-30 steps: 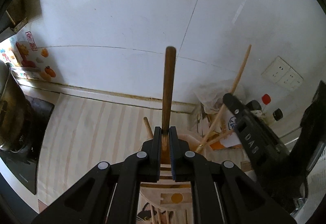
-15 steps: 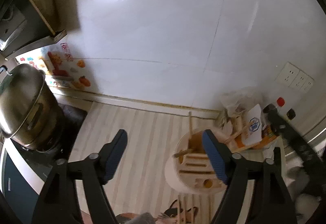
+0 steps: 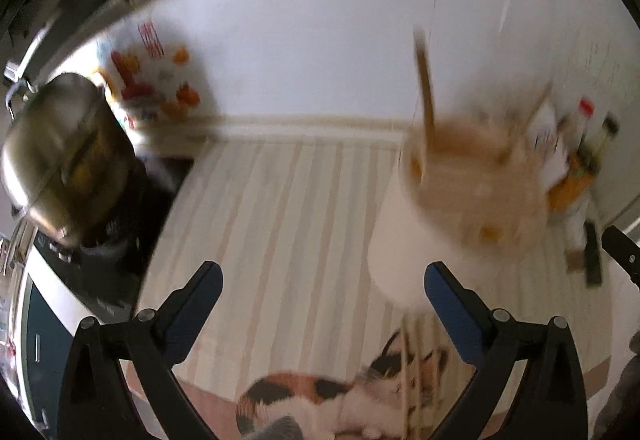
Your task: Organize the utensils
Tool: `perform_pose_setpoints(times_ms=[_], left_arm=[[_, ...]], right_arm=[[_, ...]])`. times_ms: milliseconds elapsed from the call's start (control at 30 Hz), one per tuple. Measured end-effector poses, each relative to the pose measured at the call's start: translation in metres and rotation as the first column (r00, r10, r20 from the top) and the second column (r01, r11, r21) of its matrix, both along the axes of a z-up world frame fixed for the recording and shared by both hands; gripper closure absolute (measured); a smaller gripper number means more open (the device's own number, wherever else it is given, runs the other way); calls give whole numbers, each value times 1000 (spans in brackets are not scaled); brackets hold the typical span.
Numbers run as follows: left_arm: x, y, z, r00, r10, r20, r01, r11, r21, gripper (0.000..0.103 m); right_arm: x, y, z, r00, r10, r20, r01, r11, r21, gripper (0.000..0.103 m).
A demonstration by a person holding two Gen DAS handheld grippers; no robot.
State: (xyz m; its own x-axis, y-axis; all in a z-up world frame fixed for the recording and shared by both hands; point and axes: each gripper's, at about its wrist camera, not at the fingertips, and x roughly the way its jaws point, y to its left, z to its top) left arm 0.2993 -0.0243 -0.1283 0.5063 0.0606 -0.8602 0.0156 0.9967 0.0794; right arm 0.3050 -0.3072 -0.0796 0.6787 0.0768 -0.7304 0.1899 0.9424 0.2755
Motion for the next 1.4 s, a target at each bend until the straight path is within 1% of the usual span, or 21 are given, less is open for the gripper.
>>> perform_pose_setpoints(times_ms=[100, 133, 167, 233, 300, 333, 400, 533, 600, 633, 667, 700, 733, 900, 1033, 1133, 1233, 1267, 1300, 1333, 1400], left_arm=[[-11, -2, -41, 995, -1, -95, 2, 1000, 6, 0], [-14, -3, -55, 991, -3, -130, 3, 1000, -1, 0], [-17, -5, -70, 985, -8, -175, 5, 1000, -17, 1], [-22, -11, -98, 967, -30, -254, 14, 998, -65, 6], [-26, -21, -124, 942, -66, -330, 33, 994, -106, 28], [-28, -28, -137, 927, -85, -366, 44, 992, -121, 33], [-30, -44, -158, 900, -123, -418, 71, 988, -138, 52], [-33, -68, -189, 868, -155, -473, 121, 987, -101, 68], [-34, -75, -195, 865, -155, -477, 139, 988, -68, 75], [-36, -79, -194, 875, -159, -458, 155, 987, -47, 77], [-38, -81, -194, 875, -170, -454, 169, 985, -43, 84], [-41, -83, -194, 874, -173, -454, 172, 984, -42, 94], [-42, -82, -194, 875, -169, -454, 172, 984, -35, 97], [-44, -64, -193, 883, -139, -448, 153, 988, -5, 98], [-48, -53, -193, 886, -122, -448, 135, 991, -2, 98], [-50, -49, -192, 887, -121, -445, 135, 991, -2, 98], [-51, -54, -192, 888, -126, -442, 143, 990, 6, 98], [-53, -57, -192, 888, -128, -443, 145, 989, 5, 98], [-50, -60, -193, 887, -130, -443, 147, 989, 4, 97], [-51, -57, -190, 887, -132, -443, 147, 989, 1, 97], [-55, -49, -192, 887, -134, -442, 146, 989, -6, 97]], right_arm=[[-12, 0, -35, 994, 11, -105, -10, 1000, 11, 16], [-16, 1, -50, 988, 19, -152, -17, 1000, 18, 20], [-20, 2, -63, 981, 27, -193, -23, 999, 21, 25], [-25, 5, -100, 950, 60, -305, -52, 998, 34, 57], [-30, 7, -128, 921, 76, -382, -69, 997, 30, 68], [-33, 9, -147, 902, 89, -423, -83, 996, 33, 71], [-39, 10, -172, 873, 89, -479, -88, 996, 26, 72], [-50, 6, -195, 845, 79, -528, -69, 997, 39, 71], [-55, 3, -200, 839, 76, -539, -63, 997, 43, 71], [-58, 0, -202, 836, 76, -543, -60, 997, 48, 71], [-59, -1, -204, 833, 79, -548, -59, 997, 54, 71], [-59, -2, -205, 828, 84, -554, -59, 996, 64, 71], [-59, -3, -207, 825, 92, -557, -58, 995, 79, 71], [-55, 1, -219, 804, 132, -579, -86, 991, 107, 71], [-44, 9, -230, 782, 165, -601, -125, 986, 109, 71], [-41, 22, -231, 776, 177, -606, -182, 982, 54, 71], [-37, 29, -233, 772, 187, -607, -203, 978, 43, 73], [-35, 33, -234, 768, 190, -612, -222, 975, 24, 74], [-35, 37, -235, 762, 179, -622, -235, 972, -9, 86], [-35, 41, -237, 757, 159, -634, -260, 963, -68, 89], [-37, 47, -239, 756, 154, -636, -269, 959, -88, 89]])
